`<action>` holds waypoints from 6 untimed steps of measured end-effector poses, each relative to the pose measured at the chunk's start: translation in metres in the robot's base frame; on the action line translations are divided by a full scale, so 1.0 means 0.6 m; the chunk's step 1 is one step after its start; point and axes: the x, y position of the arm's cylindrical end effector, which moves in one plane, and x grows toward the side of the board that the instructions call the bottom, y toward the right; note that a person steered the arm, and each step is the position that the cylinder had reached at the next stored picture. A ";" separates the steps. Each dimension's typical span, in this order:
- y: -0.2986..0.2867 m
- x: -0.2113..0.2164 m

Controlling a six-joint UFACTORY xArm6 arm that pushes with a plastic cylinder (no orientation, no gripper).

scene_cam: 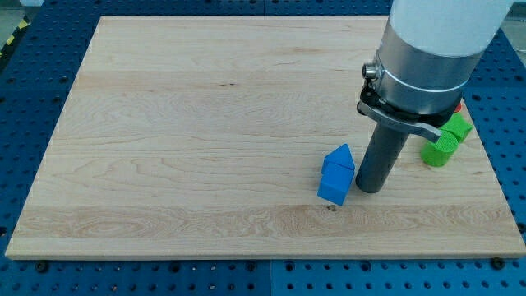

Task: Move the arm towards the bottom right corner of the board

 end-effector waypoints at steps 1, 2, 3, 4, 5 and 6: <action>-0.015 -0.022; -0.001 -0.017; 0.068 -0.014; 0.120 0.035; 0.120 0.035; 0.127 0.042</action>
